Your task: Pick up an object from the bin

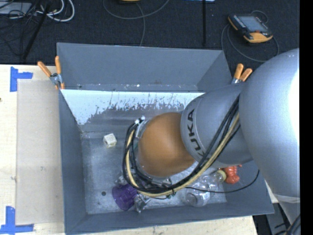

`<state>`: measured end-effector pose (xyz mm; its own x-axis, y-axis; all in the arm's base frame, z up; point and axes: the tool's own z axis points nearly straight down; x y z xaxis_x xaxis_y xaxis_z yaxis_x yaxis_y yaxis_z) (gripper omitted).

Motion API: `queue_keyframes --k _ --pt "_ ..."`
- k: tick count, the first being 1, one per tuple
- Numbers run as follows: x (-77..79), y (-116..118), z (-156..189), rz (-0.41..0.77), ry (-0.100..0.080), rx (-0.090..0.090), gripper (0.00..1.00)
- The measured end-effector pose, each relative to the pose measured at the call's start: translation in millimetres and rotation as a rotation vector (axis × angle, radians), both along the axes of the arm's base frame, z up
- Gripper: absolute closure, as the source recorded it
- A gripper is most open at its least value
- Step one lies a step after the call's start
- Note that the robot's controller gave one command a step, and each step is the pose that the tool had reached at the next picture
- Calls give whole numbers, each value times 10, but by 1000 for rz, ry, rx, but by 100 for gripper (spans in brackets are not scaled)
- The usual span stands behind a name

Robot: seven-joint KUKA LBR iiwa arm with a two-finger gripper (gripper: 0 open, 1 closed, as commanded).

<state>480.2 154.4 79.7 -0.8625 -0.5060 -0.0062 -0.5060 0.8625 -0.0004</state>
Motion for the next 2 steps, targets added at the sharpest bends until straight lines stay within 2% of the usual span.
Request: queue_keyframes --k 1,2 --pt "0 -1 0 -1 0 0 100" --pt "521 -63 1388 19 5 -2 100"
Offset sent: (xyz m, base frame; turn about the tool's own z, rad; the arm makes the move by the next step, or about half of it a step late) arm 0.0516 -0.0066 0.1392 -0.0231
